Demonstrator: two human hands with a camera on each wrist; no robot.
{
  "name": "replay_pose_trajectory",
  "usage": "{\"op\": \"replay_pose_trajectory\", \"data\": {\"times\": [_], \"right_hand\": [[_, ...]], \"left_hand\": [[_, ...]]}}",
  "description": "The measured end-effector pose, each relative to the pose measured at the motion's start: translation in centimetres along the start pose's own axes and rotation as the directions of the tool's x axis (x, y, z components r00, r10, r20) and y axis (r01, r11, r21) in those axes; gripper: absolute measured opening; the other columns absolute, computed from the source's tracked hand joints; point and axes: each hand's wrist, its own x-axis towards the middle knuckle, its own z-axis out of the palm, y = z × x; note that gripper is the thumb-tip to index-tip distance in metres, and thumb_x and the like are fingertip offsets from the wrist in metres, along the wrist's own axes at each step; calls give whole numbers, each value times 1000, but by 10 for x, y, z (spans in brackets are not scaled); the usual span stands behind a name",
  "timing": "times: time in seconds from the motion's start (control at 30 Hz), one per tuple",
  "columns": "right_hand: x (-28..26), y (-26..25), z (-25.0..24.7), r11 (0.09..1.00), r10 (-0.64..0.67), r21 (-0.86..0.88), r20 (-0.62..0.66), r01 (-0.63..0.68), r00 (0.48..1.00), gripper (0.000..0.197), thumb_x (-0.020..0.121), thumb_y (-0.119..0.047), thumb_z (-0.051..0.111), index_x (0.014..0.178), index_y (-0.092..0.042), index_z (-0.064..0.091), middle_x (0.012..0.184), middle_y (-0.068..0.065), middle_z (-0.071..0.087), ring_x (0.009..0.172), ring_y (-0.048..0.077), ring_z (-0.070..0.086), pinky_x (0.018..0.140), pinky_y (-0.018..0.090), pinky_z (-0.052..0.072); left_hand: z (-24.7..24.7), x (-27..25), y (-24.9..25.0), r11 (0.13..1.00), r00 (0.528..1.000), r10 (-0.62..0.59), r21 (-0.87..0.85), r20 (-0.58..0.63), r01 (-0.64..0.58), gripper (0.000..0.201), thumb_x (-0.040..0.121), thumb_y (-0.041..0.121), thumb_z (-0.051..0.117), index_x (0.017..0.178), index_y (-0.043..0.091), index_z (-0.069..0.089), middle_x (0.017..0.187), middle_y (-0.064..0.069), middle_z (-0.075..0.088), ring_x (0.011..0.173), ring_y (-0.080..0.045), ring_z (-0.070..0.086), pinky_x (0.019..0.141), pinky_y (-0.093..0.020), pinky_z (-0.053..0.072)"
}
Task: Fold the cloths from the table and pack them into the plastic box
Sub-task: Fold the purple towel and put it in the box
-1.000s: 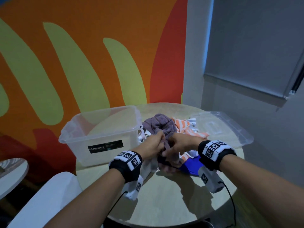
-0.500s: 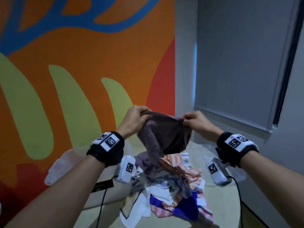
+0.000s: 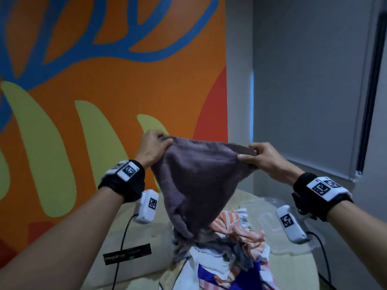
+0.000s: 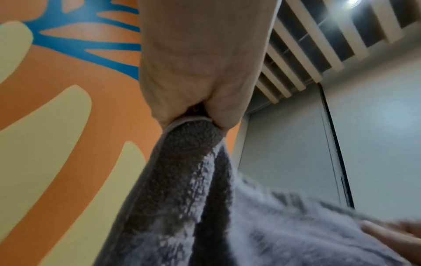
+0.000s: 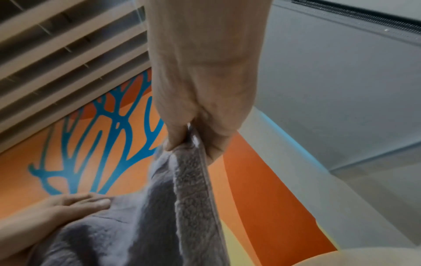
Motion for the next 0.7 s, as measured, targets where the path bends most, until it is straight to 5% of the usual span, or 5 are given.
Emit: {"op": "replay_pose_trajectory", "data": {"times": [0.17, 0.4, 0.57, 0.63, 0.7], "right_hand": [[-3, -13, 34, 997, 60, -58, 13, -59, 998, 27, 88, -19, 80, 68, -9, 66, 55, -2, 60, 51, 10, 55, 49, 22, 45], [-8, -34, 84, 982, 101, 157, 11, -102, 995, 21, 92, -21, 76, 82, -9, 62, 65, 11, 63, 54, 20, 61, 51, 33, 54], [-18, -40, 81, 960, 16, 266, 239, -81, 971, 11, 95, -11, 70, 101, -1, 69, 86, 17, 67, 75, 27, 62, 72, 41, 55], [-20, -36, 76, 973, -26, 229, 286, -41, 958, 19, 95, 2, 60, 110, -2, 72, 97, 17, 72, 82, 29, 66, 81, 39, 57], [-23, -34, 73, 982, -47, 188, 382, -27, 923, 42, 88, 15, 47, 115, -4, 72, 104, 23, 73, 88, 27, 70, 79, 32, 58]], "left_hand": [[47, -33, -4, 895, 944, -259, -317, 204, 313, 9, 90, 5, 62, 96, 11, 64, 77, -5, 66, 67, -23, 59, 56, -29, 43], [73, -55, 32, 847, 925, -92, -460, 368, 267, 28, 92, -12, 49, 83, 9, 66, 71, -7, 62, 59, -15, 52, 52, -23, 41], [71, -53, 32, 780, 933, -82, -560, 350, 279, 17, 102, 9, 60, 94, 2, 74, 84, -16, 73, 77, -26, 65, 74, -39, 57], [70, -55, 30, 718, 912, -49, -620, 408, 316, 38, 105, 29, 58, 101, -5, 75, 98, -26, 75, 89, -38, 72, 88, -47, 58], [70, -60, 33, 710, 892, -2, -628, 453, 320, 55, 101, 45, 61, 101, -9, 74, 90, -27, 75, 83, -37, 74, 82, -44, 61]]}}
